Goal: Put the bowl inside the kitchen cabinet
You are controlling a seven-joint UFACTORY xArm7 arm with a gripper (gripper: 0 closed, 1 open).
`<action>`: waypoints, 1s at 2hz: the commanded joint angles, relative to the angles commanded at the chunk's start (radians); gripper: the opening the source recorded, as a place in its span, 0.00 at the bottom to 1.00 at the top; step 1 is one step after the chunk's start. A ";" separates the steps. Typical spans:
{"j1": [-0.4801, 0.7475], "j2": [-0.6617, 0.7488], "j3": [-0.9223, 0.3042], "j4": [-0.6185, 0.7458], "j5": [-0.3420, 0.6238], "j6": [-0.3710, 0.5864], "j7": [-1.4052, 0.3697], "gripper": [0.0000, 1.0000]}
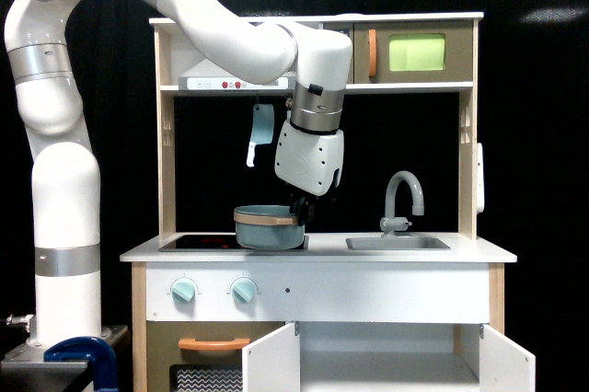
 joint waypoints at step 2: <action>-0.228 0.301 -0.144 0.122 0.057 0.032 -0.443 0.00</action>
